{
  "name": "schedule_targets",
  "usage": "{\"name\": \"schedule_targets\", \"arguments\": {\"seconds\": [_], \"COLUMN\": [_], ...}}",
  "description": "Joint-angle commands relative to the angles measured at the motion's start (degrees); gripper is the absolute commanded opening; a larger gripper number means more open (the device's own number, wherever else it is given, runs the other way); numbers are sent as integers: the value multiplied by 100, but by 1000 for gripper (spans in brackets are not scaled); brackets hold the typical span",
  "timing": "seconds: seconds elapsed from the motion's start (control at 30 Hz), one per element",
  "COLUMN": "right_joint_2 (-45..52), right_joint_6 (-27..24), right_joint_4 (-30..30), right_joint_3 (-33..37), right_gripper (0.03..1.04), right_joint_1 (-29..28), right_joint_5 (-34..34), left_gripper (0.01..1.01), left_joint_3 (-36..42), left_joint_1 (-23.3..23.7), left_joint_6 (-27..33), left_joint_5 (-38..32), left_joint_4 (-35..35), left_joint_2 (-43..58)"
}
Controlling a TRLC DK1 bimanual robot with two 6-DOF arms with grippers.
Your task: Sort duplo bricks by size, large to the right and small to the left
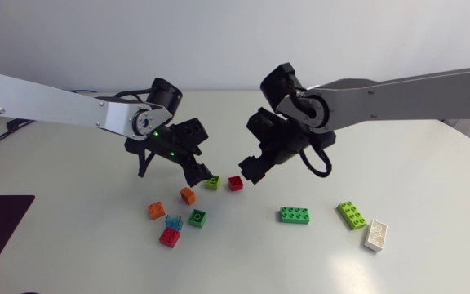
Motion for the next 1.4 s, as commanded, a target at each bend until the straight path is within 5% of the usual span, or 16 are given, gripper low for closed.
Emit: {"name": "schedule_targets", "arguments": {"seconds": [0.0,0.43,0.6,0.7,0.97,1.37], "right_joint_2": [-2,-46,-2,121,824,1641], "right_joint_6": [51,113,113,113,130,253], "right_joint_4": [79,132,114,123,202,343], "right_joint_3": [-327,-257,-169,-73,349,877], "right_gripper": [939,939,936,926,902,900], "right_joint_1": [-80,-27,26,26,210,492], "right_joint_5": [16,86,147,191,323,350], "left_gripper": [985,884,507,120,95,95], "left_joint_3": [250,347,470,593,162,-1394], "left_joint_1": [-116,-424,-485,-494,-459,323], "left_joint_6": [-122,-368,-561,-658,-517,-16], "left_joint_5": [43,-327,-432,-467,-467,-327], "left_joint_4": [-119,-145,4,22,-136,-233], "left_joint_2": [231,802,925,995,697,-648]}}
